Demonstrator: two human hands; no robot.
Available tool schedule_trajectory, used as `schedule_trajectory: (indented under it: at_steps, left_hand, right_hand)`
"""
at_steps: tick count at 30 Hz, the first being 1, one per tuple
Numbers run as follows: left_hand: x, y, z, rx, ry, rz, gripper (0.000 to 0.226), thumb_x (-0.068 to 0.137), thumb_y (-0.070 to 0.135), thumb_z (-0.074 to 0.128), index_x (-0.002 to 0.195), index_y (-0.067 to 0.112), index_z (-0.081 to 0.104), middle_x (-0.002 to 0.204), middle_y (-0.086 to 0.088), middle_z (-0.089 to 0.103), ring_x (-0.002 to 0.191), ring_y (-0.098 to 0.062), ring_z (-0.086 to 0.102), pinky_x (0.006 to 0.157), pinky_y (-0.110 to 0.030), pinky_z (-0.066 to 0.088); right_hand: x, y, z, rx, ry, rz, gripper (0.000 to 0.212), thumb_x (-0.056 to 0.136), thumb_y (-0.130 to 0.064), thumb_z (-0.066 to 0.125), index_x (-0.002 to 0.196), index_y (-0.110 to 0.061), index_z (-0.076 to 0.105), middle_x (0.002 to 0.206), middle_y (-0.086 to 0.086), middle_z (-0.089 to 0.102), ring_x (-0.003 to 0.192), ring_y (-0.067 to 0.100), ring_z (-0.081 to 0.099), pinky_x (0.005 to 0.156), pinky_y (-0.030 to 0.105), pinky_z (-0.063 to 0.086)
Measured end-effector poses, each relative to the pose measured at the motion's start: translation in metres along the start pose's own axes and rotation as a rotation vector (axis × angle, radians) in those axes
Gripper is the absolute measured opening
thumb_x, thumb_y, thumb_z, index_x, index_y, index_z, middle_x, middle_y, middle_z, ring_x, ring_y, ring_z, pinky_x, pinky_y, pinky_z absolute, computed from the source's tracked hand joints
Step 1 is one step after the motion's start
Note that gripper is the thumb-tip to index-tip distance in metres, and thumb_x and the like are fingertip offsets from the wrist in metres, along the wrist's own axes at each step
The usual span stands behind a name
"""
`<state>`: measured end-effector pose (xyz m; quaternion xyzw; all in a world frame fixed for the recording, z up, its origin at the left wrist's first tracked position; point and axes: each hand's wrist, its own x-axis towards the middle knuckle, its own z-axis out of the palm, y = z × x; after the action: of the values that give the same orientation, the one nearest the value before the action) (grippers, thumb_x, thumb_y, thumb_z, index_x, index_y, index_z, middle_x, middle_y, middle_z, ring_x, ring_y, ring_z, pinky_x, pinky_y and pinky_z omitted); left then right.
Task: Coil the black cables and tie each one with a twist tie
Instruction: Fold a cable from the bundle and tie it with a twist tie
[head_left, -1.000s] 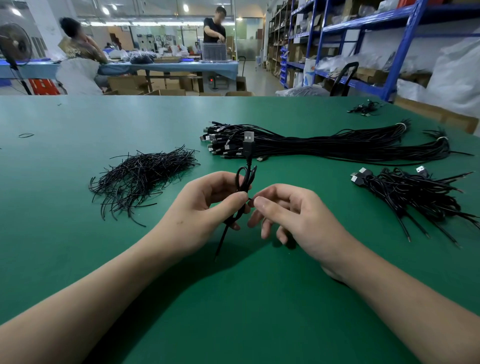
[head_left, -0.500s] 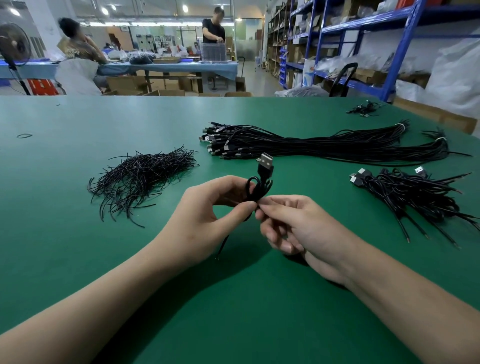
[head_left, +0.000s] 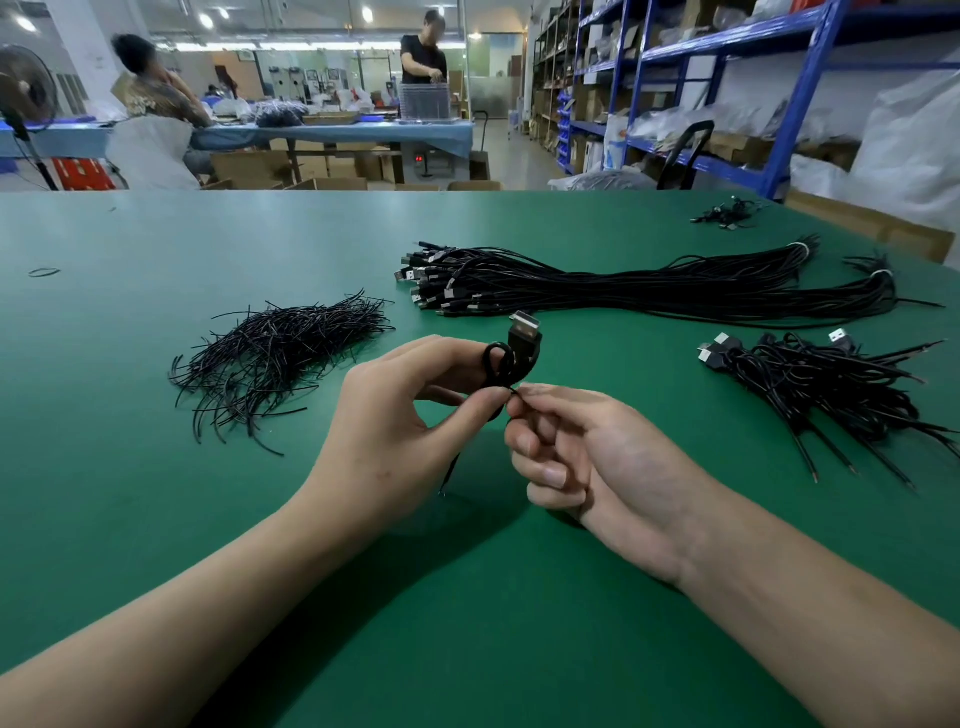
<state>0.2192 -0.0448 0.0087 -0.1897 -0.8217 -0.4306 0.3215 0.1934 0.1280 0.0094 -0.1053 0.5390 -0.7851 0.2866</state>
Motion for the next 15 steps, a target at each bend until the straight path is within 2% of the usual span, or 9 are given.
schedule_trajectory:
  at_steps: [4, 8, 12, 15]
  left_hand:
    - [-0.001, 0.002, 0.0, -0.011, -0.014, -0.013, 0.023, 0.086, 0.003, 0.077, 0.106, 0.014, 0.074, 0.093, 0.006, 0.075, 0.083, -0.004, 0.072, 0.08, -0.019, 0.057]
    - [-0.001, 0.002, -0.003, -0.123, -0.06, -0.103, 0.021, 0.086, 0.004, 0.077, 0.103, 0.016, 0.075, 0.092, 0.007, 0.078, 0.086, -0.005, 0.074, 0.082, -0.019, 0.057]
    - [0.001, -0.001, -0.007, -0.261, -0.157, -0.216, 0.02, 0.084, 0.011, 0.077, 0.103, 0.019, 0.077, 0.093, 0.007, 0.079, 0.087, -0.009, 0.076, 0.082, -0.018, 0.055]
    - [0.002, -0.002, -0.01, -0.299, -0.195, -0.234, 0.023, 0.084, 0.013, 0.075, 0.103, 0.026, 0.076, 0.095, 0.009, 0.079, 0.09, -0.009, 0.076, 0.084, -0.019, 0.056]
  right_hand:
    - [-0.002, -0.003, -0.003, -0.007, -0.033, 0.018, 0.016, 0.1, -0.018, 0.051, 0.085, -0.013, 0.055, 0.062, -0.001, 0.05, 0.046, 0.007, 0.032, 0.039, 0.018, 0.018]
    - [-0.004, -0.006, -0.006, -0.034, -0.084, 0.014, 0.009, 0.088, -0.018, 0.063, 0.087, -0.012, 0.057, 0.064, 0.001, 0.05, 0.047, 0.008, 0.031, 0.041, 0.02, 0.017]
    - [-0.004, -0.004, -0.009, -0.082, -0.079, 0.01, 0.007, 0.092, -0.013, 0.063, 0.088, -0.01, 0.058, 0.062, 0.002, 0.051, 0.042, 0.006, 0.031, 0.042, 0.02, 0.019]
    - [-0.002, -0.002, -0.009, -0.128, -0.063, -0.028, 0.008, 0.095, -0.013, 0.063, 0.089, -0.01, 0.06, 0.062, 0.002, 0.053, 0.041, 0.006, 0.032, 0.043, 0.019, 0.02]
